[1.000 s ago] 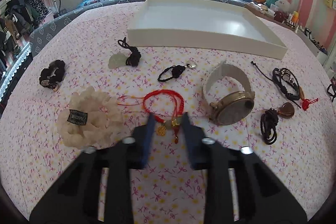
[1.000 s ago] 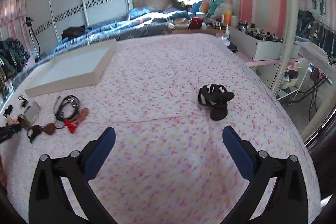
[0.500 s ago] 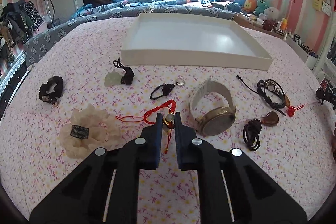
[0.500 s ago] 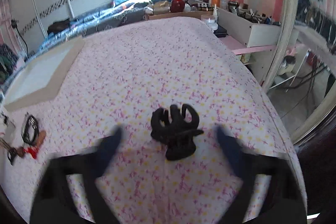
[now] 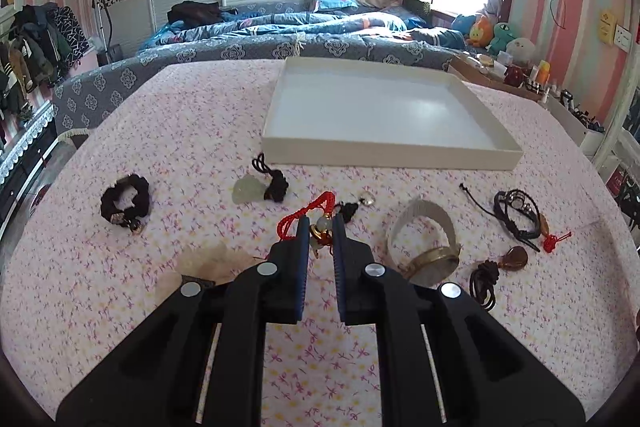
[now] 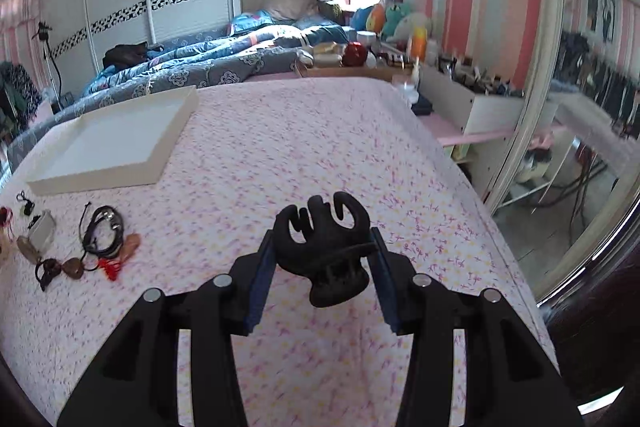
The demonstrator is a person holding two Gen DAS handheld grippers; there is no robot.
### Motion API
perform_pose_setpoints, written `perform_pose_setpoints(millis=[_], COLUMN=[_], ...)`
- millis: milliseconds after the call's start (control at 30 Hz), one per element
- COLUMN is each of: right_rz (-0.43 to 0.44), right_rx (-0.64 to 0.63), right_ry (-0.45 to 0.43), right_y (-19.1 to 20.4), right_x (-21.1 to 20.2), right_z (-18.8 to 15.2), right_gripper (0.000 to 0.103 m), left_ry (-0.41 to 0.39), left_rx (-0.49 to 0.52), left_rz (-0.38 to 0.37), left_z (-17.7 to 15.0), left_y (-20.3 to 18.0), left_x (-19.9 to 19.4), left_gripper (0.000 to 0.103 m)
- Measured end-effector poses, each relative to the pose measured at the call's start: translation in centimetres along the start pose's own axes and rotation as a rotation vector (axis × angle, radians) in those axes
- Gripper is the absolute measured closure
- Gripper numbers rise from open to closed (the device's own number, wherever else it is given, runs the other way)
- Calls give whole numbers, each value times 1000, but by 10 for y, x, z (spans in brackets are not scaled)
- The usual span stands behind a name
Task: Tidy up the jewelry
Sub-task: 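Grasp the red string bracelet with the left tool while the right tool grasps the black claw clip, then carry both items into the white tray and open both tools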
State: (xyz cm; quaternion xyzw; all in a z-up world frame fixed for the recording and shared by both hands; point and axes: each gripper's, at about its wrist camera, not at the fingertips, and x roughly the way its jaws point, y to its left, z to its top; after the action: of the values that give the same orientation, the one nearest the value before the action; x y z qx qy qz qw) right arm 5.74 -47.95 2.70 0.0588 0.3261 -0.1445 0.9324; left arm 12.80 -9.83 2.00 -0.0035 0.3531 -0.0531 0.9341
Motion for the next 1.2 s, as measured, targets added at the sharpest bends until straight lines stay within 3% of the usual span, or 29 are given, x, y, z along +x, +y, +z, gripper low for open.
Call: perform_pose_setpoints(millis=[167,467,667,1200], right_rz=[-9,104,137,192], right_rx=[-20,-67,-105,-126], right_ry=[-16,-24,-23,11], right_y=[24,102,149,206], right_x=[-13,-4,9,61], right_z=[3,29,49,91], right_gripper=[57,57,57,57], left_ry=[-28,-57,-34,-9], left_rx=[25,41,35,54], left_rz=[-8,-22,-34,-28], left_z=[15,48,69,114], left_y=[3,0,0,-9], left_x=[-6,6,32,98], left_gripper=[94,94,94,94])
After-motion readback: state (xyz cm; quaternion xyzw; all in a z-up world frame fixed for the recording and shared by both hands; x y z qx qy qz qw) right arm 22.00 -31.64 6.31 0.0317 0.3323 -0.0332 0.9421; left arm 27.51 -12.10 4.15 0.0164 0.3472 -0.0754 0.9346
